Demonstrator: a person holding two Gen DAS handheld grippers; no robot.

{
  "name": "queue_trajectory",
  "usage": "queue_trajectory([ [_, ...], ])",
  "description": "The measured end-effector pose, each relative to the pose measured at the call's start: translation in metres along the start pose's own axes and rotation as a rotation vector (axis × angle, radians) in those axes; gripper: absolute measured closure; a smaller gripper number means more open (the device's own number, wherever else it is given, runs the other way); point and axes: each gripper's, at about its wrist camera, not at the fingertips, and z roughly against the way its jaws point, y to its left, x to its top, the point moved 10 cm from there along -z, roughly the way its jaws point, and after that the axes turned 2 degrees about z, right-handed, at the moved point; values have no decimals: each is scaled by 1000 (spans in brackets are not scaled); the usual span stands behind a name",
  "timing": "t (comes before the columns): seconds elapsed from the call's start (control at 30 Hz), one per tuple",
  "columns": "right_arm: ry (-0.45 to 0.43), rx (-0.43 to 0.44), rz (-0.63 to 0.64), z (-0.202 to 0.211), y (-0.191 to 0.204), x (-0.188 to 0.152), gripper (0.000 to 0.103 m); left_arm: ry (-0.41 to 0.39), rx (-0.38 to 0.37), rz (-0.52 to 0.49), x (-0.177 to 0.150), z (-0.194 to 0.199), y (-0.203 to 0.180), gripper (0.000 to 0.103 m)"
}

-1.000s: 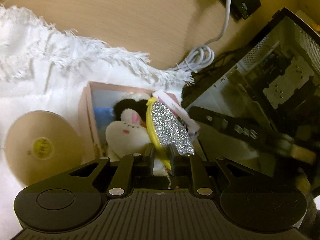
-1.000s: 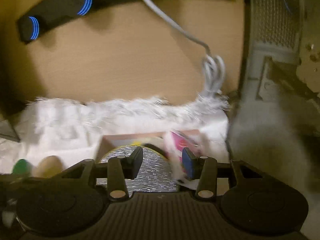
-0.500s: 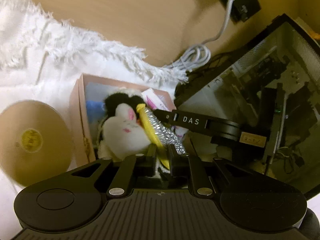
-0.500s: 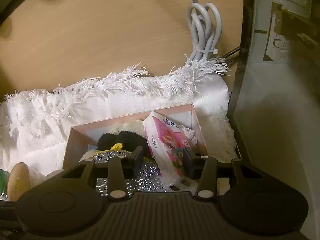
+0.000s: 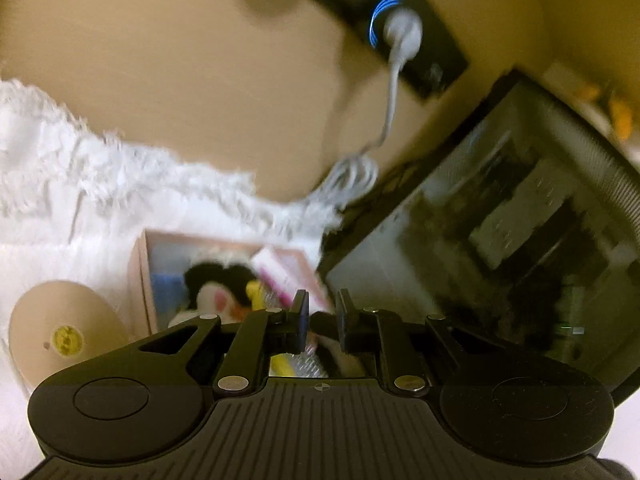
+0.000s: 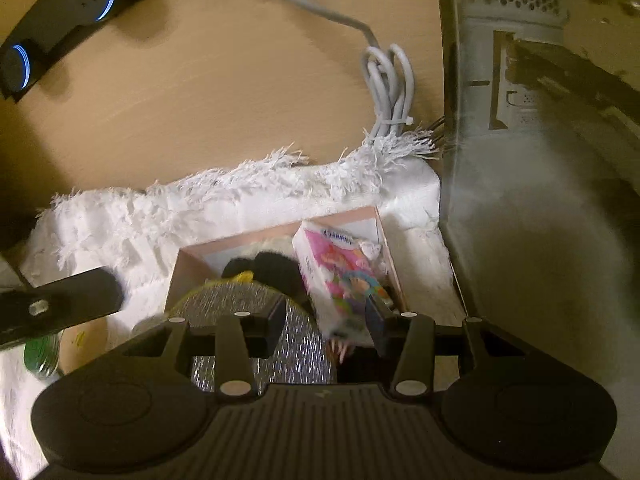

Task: Organize soft objects
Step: 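Lower the Kleenex pack into the pink box with the right tool while the left tool lowers the sponge in, then open both tools and pull them back from the pink box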

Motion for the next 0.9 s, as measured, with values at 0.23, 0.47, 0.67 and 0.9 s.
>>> queue_trajectory([
  [0.23, 30, -70, 47, -8, 9, -30, 59, 112, 84, -75, -23, -28, 14, 91],
  [0.47, 34, -58, -43, -11, 2, -34, 59, 116, 59, -73, -25, -32, 23, 96],
  [0.67, 13, -92, -23, -2, 3, -32, 59, 89, 72, -64, -25, -33, 23, 96],
  [0.9, -122, -65, 106, 44, 17, -43, 36, -97, 142, -138, -27, 23, 5, 85],
])
